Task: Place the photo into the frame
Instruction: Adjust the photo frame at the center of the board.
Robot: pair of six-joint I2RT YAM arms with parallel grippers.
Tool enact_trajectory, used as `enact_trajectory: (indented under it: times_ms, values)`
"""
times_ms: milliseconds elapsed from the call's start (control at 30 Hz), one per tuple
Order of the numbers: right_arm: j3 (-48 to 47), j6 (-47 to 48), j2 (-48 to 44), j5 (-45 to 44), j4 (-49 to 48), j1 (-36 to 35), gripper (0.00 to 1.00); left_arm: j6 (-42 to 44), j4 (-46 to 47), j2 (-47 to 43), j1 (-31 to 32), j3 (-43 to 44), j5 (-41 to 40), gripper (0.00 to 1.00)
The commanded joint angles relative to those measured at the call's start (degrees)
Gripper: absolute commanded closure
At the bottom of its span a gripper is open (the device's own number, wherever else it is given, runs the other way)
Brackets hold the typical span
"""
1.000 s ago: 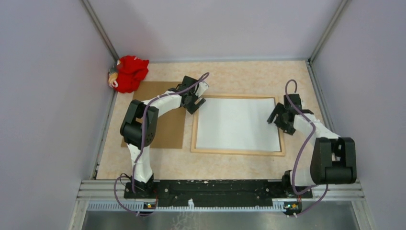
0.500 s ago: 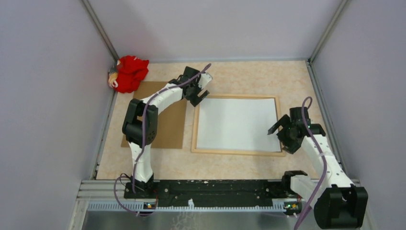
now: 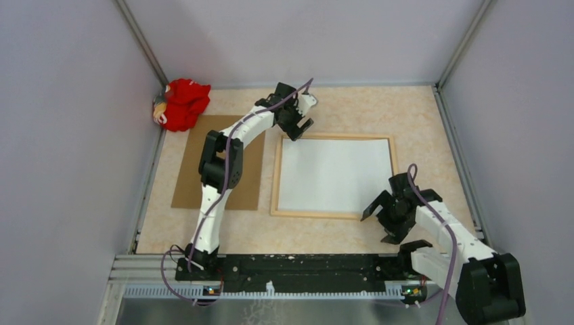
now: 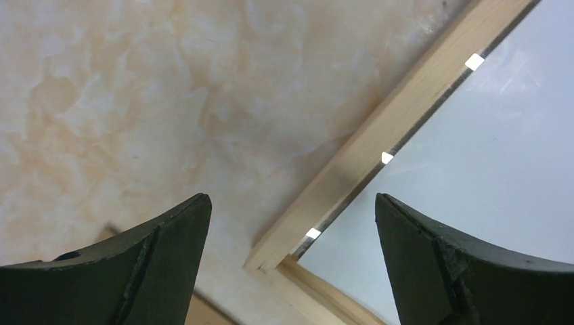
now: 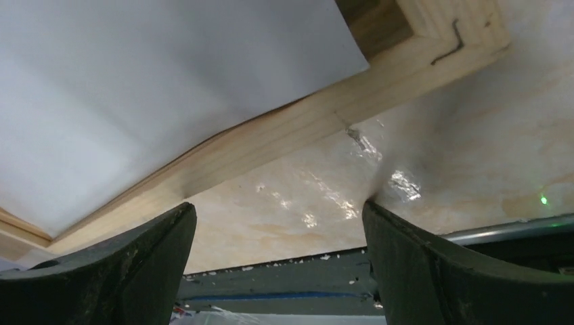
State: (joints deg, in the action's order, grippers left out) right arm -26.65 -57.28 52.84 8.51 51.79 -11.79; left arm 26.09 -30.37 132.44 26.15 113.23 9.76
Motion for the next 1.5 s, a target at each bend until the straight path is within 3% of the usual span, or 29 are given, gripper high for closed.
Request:
enact_trajectory:
  times_ms: [0,200,433,633,733,800,967,1167,1300,1467]
  values:
    - [1.4,-6.0,5.7,-0.3,-14.9,-1.7,0.07,0.3,-3.6,2.5,0.5,2.2,3.7,0.06]
    - [-5.8,-5.2,16.7,-9.9,-20.4,-1.2,0.07,1.1,-4.9,2.5,0.2,-0.6,4.8,0.30]
    - [-17.9,1.5,29.9,-11.7,-26.8,4.9,0.07,3.2,-13.1,-1.8,-0.2,-7.6,10.6,0.36]
    - [-31.5,8.2,42.1,-10.5,-28.4,7.0,0.08,3.9,-17.5,-9.4,-0.3,-18.2,20.0,0.30]
    - [-37.5,11.1,46.9,-10.5,-27.1,7.1,0.08,4.1,-20.3,-12.2,0.0,-20.7,26.2,0.22]
    - [-39.3,12.1,47.9,-10.7,-26.1,7.1,0.08,3.5,-20.7,-13.0,0.0,-20.9,26.2,0.16]
    - [-34.6,12.4,43.6,-12.7,-24.8,7.1,0.07,-1.8,-16.3,-11.8,-0.4,-17.7,20.8,0.08]
    - [-21.8,9.1,34.0,-10.1,-29.3,5.0,0.11,-7.3,-13.6,-4.8,-1.1,-5.1,16.0,0.12]
    - [-19.0,6.6,31.7,-10.9,-29.0,1.7,0.17,-8.1,-13.7,-0.3,-1.1,1.7,12.1,0.21]
    - [-16.0,3.9,30.1,-14.5,-29.1,-0.8,0.27,-7.4,-14.0,1.8,-1.1,2.7,12.7,0.43]
